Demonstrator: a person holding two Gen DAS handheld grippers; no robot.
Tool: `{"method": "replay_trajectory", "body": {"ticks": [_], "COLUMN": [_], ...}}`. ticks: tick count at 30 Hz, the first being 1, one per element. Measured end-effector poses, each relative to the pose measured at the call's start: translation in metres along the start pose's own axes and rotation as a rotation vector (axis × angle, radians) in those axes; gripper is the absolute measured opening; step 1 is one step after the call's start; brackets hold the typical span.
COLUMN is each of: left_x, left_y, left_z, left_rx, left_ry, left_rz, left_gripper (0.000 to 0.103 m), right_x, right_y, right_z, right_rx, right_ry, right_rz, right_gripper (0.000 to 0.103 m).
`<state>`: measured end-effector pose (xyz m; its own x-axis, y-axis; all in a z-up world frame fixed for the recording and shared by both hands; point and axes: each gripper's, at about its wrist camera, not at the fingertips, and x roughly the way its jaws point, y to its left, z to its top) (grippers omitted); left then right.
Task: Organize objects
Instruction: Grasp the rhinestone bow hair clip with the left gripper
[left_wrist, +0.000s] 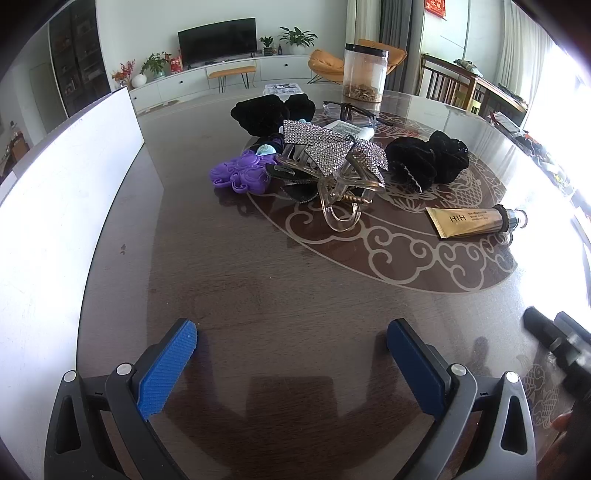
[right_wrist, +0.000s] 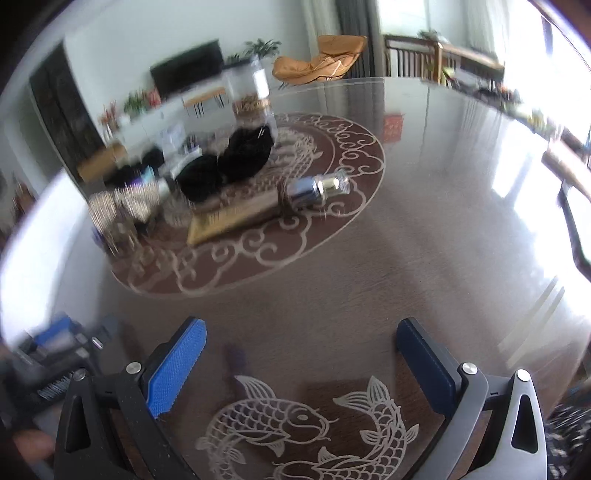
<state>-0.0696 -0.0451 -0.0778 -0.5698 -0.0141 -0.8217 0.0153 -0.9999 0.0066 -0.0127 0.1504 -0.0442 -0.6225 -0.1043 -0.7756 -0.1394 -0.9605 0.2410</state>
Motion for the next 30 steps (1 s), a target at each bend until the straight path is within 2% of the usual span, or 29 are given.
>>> {"method": "replay_trajectory", "body": {"ticks": [3,10,13,16,20,25,26,27,28,30], "left_x": [0.000,0.000,0.000,-0.003,-0.003,0.021,0.022,0.023,0.024,0.018], "left_y": [0.000,0.000,0.001,0.002,-0.015,-0.034,-0.035,-0.035,-0.033,-0.027], "left_z": [-0.001,-0.001,0.000,0.005,0.032,0.071,0.074,0.075,0.075,0.067], "left_rx": [-0.002,0.001,0.002,-0.017,0.007,0.013,0.014,0.016,0.010,-0.002], "left_ry": [-0.001,-0.002,-0.003,-0.033,-0.078,-0.086,-0.101,-0.110,-0.106,-0.117], "left_rz": [0.002,-0.004,-0.021,-0.073,-0.039,0.053,0.058,0.047,0.022,0.008], "left_gripper": [0.103,0.103,0.103,0.103,0.103,0.102,0.079,0.051,0.039,0.039], "right_x": [0.001,0.007,0.007,0.009,0.011,0.011,0.011,0.011,0.011,0.011], "right_y": [-0.005,0.004,0.007,0.011,0.016,0.015,0.015,0.015,0.015,0.015], "right_z": [0.007,0.008,0.004,0.002,0.000,-0.001,-0.001,-0.001,-0.001,-0.001], "right_rx": [0.023,-0.029,-0.054,-0.080,-0.113,-0.112,-0.113,-0.113,-0.113,-0.112], "right_ry": [0.008,0.003,-0.001,0.000,0.006,0.004,0.004,0.004,0.004,0.004], "right_rz": [0.037,0.006,-0.019,-0.048,-0.084,-0.082,-0.082,-0.083,-0.083,-0.082], "right_gripper": [0.103,0.103,0.103,0.103,0.103,0.103,0.103,0.103,0.103,0.103]}}
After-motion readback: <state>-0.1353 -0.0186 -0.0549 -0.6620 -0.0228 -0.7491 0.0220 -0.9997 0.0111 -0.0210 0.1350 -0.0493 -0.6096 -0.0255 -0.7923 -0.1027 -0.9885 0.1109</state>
